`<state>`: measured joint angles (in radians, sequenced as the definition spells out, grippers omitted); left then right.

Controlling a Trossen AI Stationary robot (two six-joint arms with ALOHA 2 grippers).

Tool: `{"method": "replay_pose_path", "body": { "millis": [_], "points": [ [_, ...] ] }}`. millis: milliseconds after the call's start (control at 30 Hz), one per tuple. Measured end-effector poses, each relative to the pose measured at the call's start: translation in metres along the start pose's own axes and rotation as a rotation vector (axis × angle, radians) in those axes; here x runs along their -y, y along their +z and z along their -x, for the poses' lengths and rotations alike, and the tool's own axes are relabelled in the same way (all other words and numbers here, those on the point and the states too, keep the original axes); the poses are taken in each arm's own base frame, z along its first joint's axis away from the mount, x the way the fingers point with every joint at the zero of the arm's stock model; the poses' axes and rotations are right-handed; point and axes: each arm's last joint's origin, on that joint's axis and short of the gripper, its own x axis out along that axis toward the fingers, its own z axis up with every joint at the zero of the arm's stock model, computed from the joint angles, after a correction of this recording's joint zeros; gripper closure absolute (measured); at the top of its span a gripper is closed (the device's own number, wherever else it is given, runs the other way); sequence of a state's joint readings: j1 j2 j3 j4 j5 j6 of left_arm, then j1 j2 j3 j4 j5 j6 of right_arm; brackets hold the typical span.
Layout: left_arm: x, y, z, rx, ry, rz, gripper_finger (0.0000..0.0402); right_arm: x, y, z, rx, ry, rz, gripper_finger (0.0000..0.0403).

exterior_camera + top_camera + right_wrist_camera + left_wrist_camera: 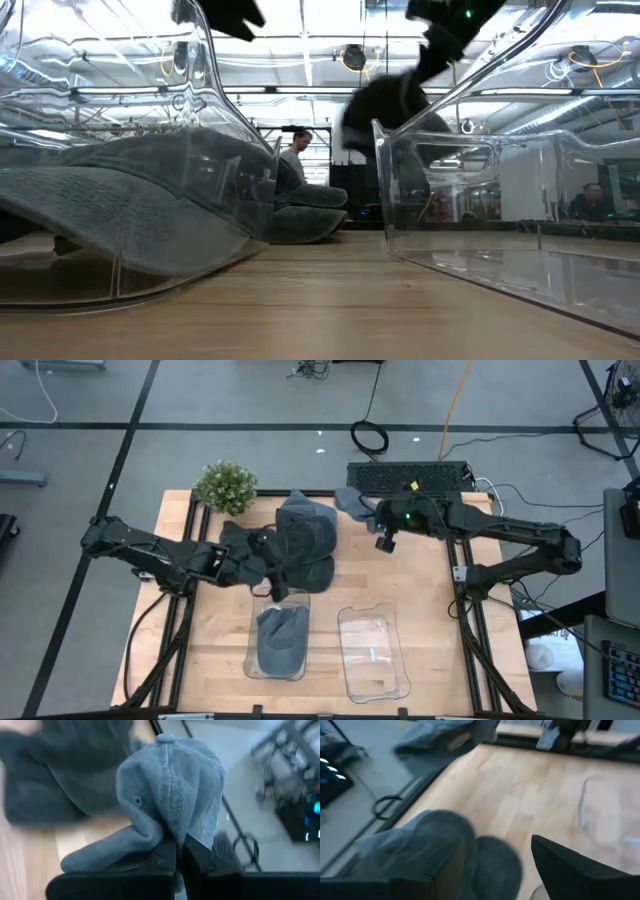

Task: Pick & Place hat
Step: Put the right gray cap into the left transparent bin

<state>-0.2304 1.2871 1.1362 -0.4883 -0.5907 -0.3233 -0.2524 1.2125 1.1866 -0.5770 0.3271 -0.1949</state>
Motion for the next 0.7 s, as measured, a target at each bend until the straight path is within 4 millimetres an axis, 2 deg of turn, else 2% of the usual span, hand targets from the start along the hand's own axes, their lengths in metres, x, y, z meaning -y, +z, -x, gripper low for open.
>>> {"method": "replay_pose_path", "body": {
  "millis": [200, 367, 500, 600, 700],
  "points": [
    [-0.007, 0.017, -0.030, 0.083, -0.085, 0.168, 0.0163, -0.023, 0.016, 0.006, 0.119, -0.089, 0.079, 0.0402],
    [-0.036, 0.030, -0.045, 0.131, -0.086, 0.411, 0.0162, -0.028, 0.031, 0.013, 0.208, -0.271, 0.133, 0.0403],
    [-0.055, 0.044, -0.051, 0.203, -0.205, 0.582, 0.0162, -0.030, 0.039, 0.013, 0.261, -0.324, 0.160, 0.0403],
    [-0.059, 0.058, -0.053, 0.326, -0.288, 0.596, 0.0162, -0.030, 0.042, 0.011, 0.279, -0.334, 0.179, 0.0403],
    [-0.066, 0.065, -0.054, 0.405, -0.300, 0.611, 0.0162, -0.032, 0.045, 0.007, 0.296, -0.346, 0.193, 0.0403]
  ]
}}
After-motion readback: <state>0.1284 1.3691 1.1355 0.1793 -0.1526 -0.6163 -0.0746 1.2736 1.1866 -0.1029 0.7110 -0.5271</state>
